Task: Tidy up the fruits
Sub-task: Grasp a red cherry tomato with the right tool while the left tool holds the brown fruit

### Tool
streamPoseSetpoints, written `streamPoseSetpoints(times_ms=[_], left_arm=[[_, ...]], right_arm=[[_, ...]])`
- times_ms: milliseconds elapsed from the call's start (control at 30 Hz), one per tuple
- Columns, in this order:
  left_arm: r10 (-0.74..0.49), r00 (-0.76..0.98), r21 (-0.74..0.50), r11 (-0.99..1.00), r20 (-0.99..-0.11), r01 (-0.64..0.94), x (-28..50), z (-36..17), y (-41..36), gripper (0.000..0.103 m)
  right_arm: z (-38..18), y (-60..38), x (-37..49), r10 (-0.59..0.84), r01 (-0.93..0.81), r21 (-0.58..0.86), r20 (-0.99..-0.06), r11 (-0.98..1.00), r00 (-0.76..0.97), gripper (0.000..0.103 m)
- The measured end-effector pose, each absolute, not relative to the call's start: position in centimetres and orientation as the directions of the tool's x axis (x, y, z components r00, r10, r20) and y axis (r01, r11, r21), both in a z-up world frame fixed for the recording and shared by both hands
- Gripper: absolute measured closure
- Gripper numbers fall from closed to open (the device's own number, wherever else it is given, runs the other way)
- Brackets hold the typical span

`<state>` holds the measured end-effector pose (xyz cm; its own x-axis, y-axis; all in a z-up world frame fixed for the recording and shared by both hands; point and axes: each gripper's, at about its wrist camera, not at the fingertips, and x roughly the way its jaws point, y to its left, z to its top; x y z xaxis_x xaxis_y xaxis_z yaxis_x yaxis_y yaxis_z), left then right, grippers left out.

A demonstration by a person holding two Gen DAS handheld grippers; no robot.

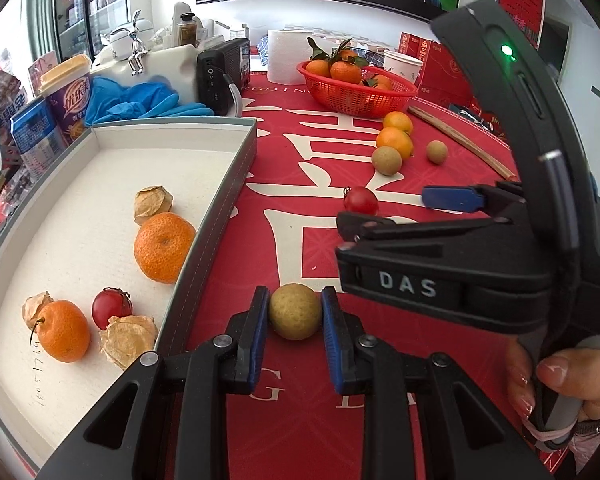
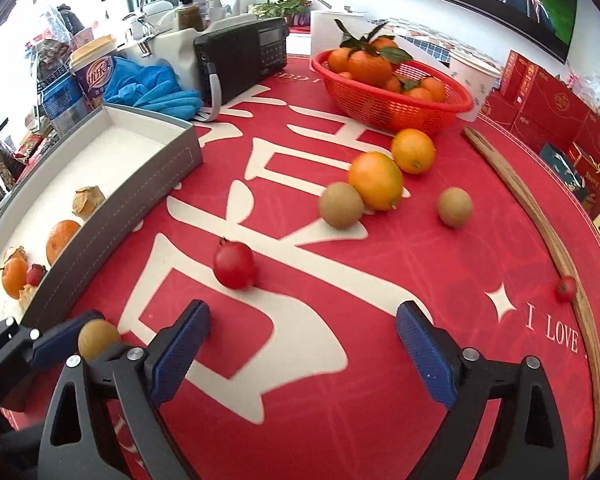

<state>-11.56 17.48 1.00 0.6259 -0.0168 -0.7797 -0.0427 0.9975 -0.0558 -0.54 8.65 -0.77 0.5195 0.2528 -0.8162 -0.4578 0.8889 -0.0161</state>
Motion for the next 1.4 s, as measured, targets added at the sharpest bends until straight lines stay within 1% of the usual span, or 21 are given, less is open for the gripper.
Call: streamPoseSetpoints(times_ms=[33, 67, 100, 133, 167, 200, 300, 467, 533, 767, 1067, 1233, 1400], left_arm=[[-0.017, 0.626, -0.056, 0.998, -0.780, -0.043, -11.6, 1.0, 17.5, 0.075], [-0.016, 0.626, -0.056, 0.998, -0.780, -0.043, -11.7, 1.0, 17.5, 0.075], [-0.016, 0.626, -0.055, 0.998, -0.780, -0.043, -11.7, 1.0, 17.5, 0.075], [-0.016, 0.626, -0.055, 0.998, -0.779, -0.043, -11.6, 1.0, 17.4, 0.075], [-0.023, 0.627, -0.061, 0.997, -0.779, -0.039, -11.6, 1.0, 17.5, 0.075], [-0.034, 0.628, -0.072, 0.997, -0.778, -0.035, -11.6, 1.0, 17.6, 0.075], [-0.068, 0.630, -0.106, 0.994, -0.773, -0.023, -11.7, 1.1, 17.8, 0.075], [-0.069, 0.630, -0.102, 0.995, -0.773, -0.017, -11.5, 1.1, 17.4, 0.075], [-0.068, 0.629, -0.097, 0.995, -0.774, -0.012, -11.4, 1.1, 17.0, 0.075], [-0.065, 0.628, -0.089, 0.996, -0.776, -0.007, -11.0, 1.1, 16.4, 0.075], [-0.076, 0.637, -0.100, 0.995, -0.767, -0.003, -11.2, 1.3, 16.5, 0.075], [-0.042, 0.681, -0.062, 0.998, -0.731, -0.004, -11.9, 2.2, 16.2, 0.075], [-0.018, 0.720, -0.054, 0.998, -0.694, -0.027, -12.1, 3.5, 16.8, 0.075]], right_arm=[[-0.7, 9.2, -0.4, 0.257, -0.466, -0.020, -0.813, 0.885, 0.523, 0.024], [-0.6, 9.5, -0.3, 0.264, -0.474, -0.020, -0.809, 0.881, 0.525, 0.029], [-0.5, 9.9, -0.3, 0.272, -0.482, -0.021, -0.804, 0.876, 0.529, 0.041], [-0.4, 10.1, -0.4, 0.278, -0.489, -0.022, -0.799, 0.872, 0.533, 0.060], [-0.3, 10.1, -0.5, 0.279, -0.489, -0.023, -0.797, 0.872, 0.536, 0.073], [-0.3, 9.8, -0.6, 0.269, -0.475, -0.026, -0.797, 0.879, 0.541, 0.081], [-0.3, 7.6, -1.1, 0.270, -0.419, 0.016, -0.787, 0.908, 0.555, 0.081], [-0.1, 2.8, -2.0, 0.322, -0.319, 0.165, -0.778, 0.933, 0.539, 0.081], [0.0, 2.2, -2.2, 0.331, -0.307, 0.187, -0.779, 0.933, 0.532, 0.081], [0.8, 2.3, -3.4, 0.328, -0.331, 0.157, -0.762, 0.930, 0.558, 0.081], [0.2, 2.9, -3.4, 0.332, -0.346, 0.156, -0.773, 0.925, 0.540, 0.081], [0.2, 2.8, -3.5, 0.337, -0.343, 0.164, -0.770, 0.925, 0.542, 0.081], [0.3, 2.9, -3.4, 0.342, -0.347, 0.167, -0.769, 0.923, 0.539, 0.081]])
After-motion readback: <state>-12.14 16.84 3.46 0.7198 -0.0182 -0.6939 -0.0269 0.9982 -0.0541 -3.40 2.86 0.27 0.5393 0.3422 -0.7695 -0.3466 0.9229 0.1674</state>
